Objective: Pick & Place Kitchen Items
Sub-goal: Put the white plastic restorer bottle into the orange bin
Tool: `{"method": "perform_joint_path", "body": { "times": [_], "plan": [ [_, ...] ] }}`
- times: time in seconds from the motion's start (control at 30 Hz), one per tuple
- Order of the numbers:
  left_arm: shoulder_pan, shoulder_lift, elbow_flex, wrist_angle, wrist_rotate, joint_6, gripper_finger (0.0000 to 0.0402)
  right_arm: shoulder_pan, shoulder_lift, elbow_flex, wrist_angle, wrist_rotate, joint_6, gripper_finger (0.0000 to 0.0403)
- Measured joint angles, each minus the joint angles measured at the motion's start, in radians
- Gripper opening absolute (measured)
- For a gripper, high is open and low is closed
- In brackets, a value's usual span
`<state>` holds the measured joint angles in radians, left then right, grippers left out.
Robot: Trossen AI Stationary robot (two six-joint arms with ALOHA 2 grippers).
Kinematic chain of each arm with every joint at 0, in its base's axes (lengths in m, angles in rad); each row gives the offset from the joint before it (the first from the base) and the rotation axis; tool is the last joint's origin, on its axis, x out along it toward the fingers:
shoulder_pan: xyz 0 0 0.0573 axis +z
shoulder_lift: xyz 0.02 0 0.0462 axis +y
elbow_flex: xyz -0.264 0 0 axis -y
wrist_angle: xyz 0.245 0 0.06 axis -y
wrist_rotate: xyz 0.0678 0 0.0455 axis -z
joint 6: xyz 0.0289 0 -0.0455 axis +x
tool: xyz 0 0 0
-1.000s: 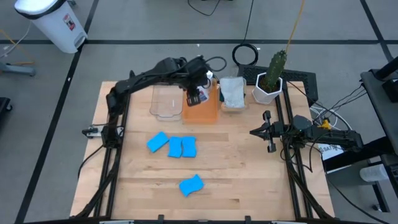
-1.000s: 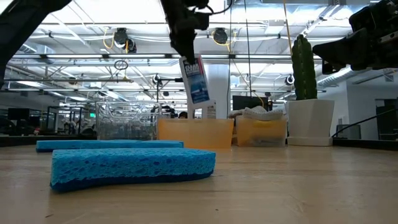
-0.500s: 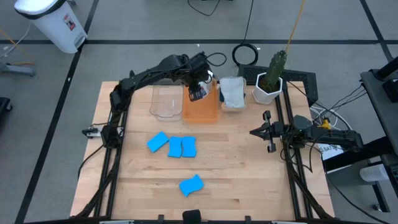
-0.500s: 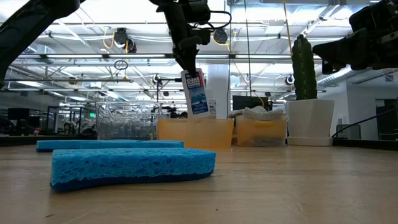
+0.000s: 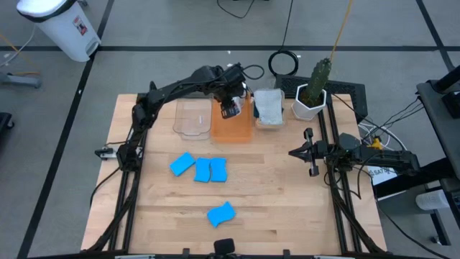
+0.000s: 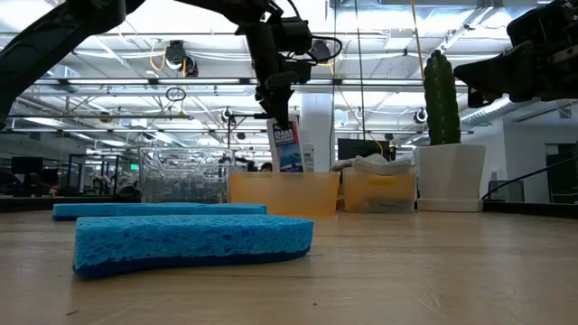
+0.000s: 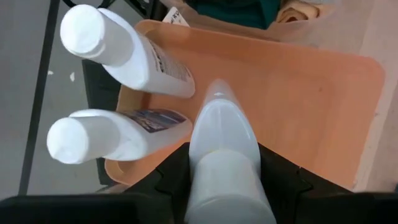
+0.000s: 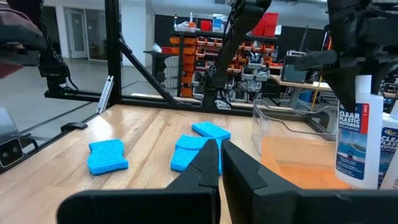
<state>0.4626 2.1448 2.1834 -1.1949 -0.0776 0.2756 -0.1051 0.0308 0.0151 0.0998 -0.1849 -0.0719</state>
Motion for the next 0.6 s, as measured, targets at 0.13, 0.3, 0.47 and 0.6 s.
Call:
{"method": "perform_joint_path", "body": {
  "times": [0.13, 0.3, 0.47, 0.6],
  "plan": [
    [0.000, 0.016, 0.000, 0.007, 0.016, 0.000, 0.0139, 0.000, 0.000, 0.000, 0.000, 0.000, 0.000, 0.0000],
    [-0.002, 0.049, 0.000, -0.007, 0.029, 0.001, 0.0139, 0.000, 0.000, 0.000, 0.000, 0.000, 0.000, 0.0000],
    [-0.002, 0.073, 0.000, -0.012, 0.029, -0.001, 0.0139, 0.000, 0.000, 0.000, 0.000, 0.000, 0.000, 0.0000],
    [-0.002, 0.074, 0.000, -0.011, 0.029, -0.008, 0.0139, 0.000, 0.000, 0.000, 0.000, 0.000, 0.000, 0.0000]
  ]
}}
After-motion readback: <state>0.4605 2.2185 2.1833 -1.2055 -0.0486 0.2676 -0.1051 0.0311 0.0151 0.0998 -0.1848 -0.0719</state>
